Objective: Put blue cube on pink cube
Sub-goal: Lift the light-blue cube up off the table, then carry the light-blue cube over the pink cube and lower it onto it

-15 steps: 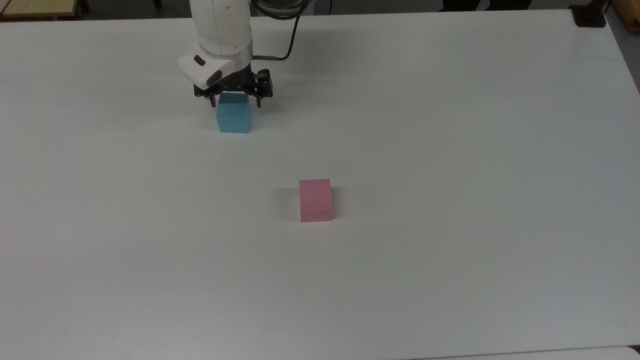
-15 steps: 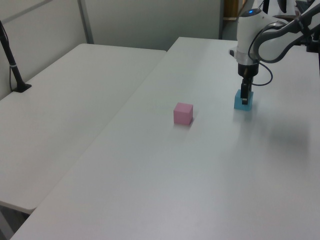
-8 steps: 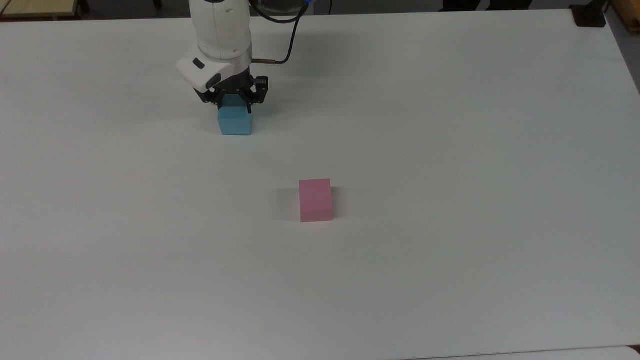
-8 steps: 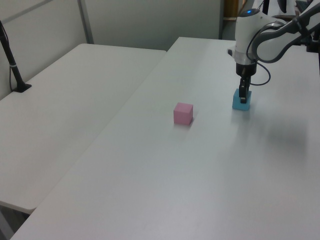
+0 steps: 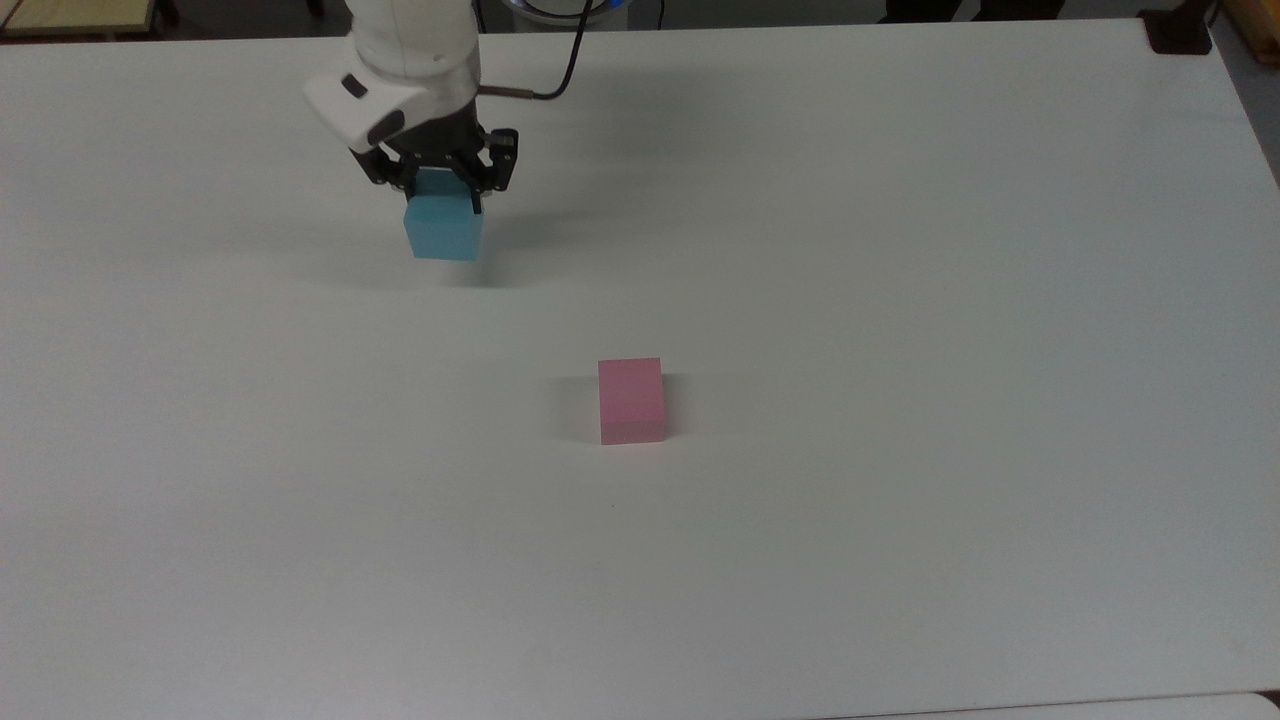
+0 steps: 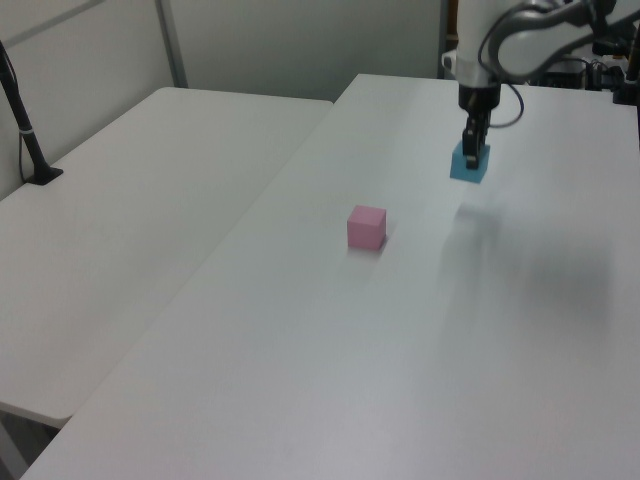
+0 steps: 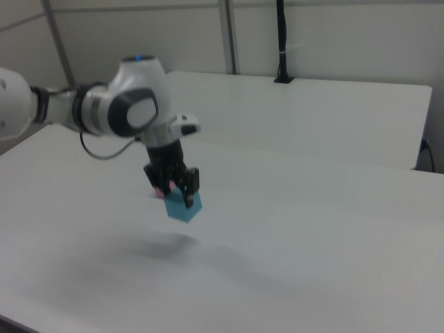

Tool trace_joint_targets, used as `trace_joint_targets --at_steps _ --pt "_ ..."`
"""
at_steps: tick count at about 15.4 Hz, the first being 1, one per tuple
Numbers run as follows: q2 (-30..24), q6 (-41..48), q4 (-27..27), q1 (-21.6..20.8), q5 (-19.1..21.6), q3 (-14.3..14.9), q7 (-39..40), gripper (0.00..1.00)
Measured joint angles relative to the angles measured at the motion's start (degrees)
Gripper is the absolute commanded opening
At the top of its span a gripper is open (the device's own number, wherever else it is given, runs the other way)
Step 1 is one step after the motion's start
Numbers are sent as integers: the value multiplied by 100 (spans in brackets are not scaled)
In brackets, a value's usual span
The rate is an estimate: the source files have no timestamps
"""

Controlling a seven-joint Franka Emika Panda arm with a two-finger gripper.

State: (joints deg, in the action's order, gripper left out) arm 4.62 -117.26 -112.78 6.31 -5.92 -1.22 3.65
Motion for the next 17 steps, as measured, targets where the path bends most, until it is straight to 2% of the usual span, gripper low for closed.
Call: trace_joint_targets --at_steps 3,7,12,17 --pt "-24 849 821 -1 198 -6 4 52" --pt "-50 1659 1586 -17 401 -19 8 52" --pt "-30 1816 1946 -252 738 -36 16 52" --pt "236 1626 2244 -605 822 -47 -6 48"
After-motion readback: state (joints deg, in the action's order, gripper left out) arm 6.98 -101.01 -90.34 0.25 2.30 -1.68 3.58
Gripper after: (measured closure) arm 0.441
